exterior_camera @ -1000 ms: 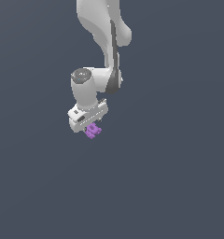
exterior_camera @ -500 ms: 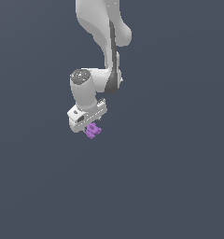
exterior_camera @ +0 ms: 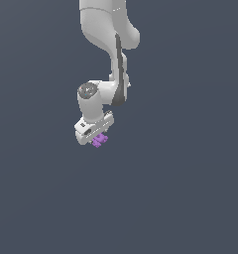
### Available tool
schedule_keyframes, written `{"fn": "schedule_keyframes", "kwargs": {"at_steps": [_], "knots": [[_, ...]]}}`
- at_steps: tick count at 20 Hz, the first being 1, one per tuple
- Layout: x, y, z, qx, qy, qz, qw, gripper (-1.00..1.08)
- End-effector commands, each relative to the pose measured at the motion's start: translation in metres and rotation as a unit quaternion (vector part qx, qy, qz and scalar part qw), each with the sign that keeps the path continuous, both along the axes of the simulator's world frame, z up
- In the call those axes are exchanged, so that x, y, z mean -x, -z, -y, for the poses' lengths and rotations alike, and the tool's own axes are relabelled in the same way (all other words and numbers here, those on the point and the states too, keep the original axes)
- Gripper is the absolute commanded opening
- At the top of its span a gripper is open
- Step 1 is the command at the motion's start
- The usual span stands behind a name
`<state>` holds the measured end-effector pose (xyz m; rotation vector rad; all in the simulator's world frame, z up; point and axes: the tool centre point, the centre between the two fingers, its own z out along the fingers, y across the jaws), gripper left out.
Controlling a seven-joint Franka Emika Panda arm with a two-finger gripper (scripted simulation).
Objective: Pick up the object and move it to a goal position.
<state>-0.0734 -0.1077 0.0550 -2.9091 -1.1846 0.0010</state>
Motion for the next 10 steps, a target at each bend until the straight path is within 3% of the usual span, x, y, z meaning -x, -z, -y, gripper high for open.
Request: {"fn": "schedule_keyframes", "kwargs": {"at_steps": [1, 5, 6, 10], "knots": [[-0.0002, 0.0085, 0.0002, 0.000, 0.000, 0.000, 1.0000, 1.00], [-0.0008, 0.0128, 0.0005, 0.000, 0.000, 0.000, 1.0000, 1.00], [-0.0008, 0.0128, 0.0005, 0.000, 0.000, 0.000, 1.0000, -1.00], [-0.0008, 0.0128, 0.0005, 0.000, 0.000, 0.000, 1.0000, -1.00]]}}
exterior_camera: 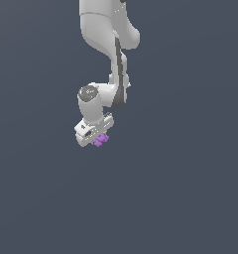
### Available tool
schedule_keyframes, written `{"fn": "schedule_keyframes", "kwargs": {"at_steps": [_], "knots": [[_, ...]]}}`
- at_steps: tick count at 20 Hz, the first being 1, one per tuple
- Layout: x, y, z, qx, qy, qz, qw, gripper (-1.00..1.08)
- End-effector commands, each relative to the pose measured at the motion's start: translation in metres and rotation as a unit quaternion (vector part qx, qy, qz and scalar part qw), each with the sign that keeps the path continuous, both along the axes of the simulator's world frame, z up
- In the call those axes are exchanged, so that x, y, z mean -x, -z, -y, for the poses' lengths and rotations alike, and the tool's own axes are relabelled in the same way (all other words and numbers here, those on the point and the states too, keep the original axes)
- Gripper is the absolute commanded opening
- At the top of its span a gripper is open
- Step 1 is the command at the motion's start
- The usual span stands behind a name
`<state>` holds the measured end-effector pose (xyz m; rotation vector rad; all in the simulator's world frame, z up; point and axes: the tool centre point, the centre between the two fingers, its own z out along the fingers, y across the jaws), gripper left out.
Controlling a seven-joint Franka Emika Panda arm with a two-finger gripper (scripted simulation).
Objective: Pick up the object and move it to a goal position.
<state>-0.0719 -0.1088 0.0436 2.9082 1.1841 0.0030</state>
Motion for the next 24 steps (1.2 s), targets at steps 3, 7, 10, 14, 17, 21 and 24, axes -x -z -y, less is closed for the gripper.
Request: {"fn": "schedule_keyframes", "kwargs": {"at_steps": [3, 7, 10, 14, 17, 21, 24], "knots": [[0.001, 0.001, -0.001, 0.000, 0.000, -0.001, 1.0000, -1.00], [0.000, 0.000, 0.000, 0.000, 0.000, 0.000, 1.0000, -1.00], [0.001, -0.004, 0.001, 0.000, 0.000, 0.000, 1.0000, -1.00], [0.003, -0.016, 0.004, 0.000, 0.000, 0.000, 1.0000, -1.00], [0.005, -0.030, 0.007, 0.000, 0.000, 0.000, 1.0000, -1.00], [0.010, -0.056, 0.013, 0.000, 0.000, 0.000, 1.0000, -1.00], [0.015, -0.081, 0.019, 0.000, -0.001, 0.000, 1.0000, -1.00]]}}
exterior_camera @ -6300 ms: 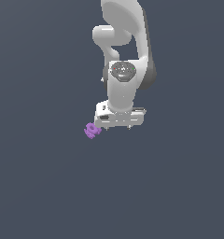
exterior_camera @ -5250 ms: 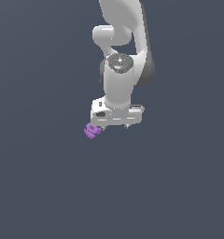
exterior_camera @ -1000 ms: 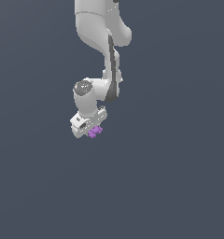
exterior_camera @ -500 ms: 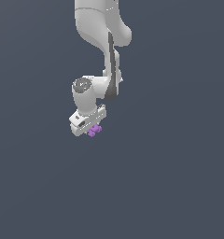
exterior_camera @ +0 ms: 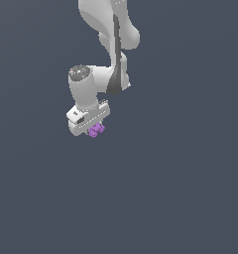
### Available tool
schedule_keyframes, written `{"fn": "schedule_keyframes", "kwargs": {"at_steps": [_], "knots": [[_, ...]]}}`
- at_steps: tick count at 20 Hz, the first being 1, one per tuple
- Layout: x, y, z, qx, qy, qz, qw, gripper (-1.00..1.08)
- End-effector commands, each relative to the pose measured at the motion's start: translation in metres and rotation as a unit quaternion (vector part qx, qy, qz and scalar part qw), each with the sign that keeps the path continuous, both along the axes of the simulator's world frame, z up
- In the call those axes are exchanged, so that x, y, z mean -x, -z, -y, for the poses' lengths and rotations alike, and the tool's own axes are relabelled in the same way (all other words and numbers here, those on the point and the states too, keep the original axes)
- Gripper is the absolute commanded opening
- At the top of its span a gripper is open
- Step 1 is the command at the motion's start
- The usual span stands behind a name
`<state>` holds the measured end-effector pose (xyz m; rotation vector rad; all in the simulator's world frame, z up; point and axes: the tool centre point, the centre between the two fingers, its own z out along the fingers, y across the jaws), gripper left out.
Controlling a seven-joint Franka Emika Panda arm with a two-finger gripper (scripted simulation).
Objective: Pick up the object and move it to a goal position.
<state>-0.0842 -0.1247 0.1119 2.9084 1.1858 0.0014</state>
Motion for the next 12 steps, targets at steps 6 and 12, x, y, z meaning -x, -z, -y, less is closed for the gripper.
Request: {"fn": "schedule_keyframes", "kwargs": {"at_steps": [6, 12], "knots": [[0.013, -0.076, 0.017, 0.000, 0.000, 0.000, 1.0000, -1.00], [0.023, -0.141, 0.033, -0.001, 0.000, 0.000, 1.0000, -1.00]]}}
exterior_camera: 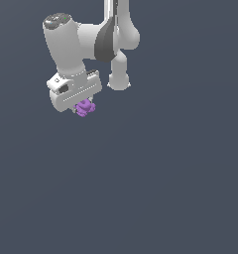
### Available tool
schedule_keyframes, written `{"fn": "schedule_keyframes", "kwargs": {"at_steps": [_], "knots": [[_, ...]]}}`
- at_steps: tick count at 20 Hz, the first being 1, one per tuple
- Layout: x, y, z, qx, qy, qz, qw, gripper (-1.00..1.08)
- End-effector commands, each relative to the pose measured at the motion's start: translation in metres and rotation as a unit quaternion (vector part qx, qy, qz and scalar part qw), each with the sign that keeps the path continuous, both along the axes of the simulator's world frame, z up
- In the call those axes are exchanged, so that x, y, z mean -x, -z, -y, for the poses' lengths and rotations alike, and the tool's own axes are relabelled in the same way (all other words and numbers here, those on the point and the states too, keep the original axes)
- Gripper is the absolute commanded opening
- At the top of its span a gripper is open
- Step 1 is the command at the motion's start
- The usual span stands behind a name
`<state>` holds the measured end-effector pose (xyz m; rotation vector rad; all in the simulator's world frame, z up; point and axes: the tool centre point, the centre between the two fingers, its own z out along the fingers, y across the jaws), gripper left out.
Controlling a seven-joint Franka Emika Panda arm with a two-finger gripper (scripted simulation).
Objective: Pick up the object and move it to a goal position.
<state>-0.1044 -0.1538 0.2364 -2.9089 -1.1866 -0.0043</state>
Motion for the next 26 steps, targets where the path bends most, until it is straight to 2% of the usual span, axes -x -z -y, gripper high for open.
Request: {"fn": "schedule_keyframes", "kwargs": {"at_steps": [1, 16, 26], "knots": [[0.005, -0.027, 0.006, 0.000, 0.000, 0.000, 1.0000, -1.00], [0.027, -0.180, 0.044, 0.000, 0.000, -0.001, 1.0000, -1.00], [0.032, -0.240, 0.060, 0.000, 0.000, -0.001, 1.0000, -1.00]]}}
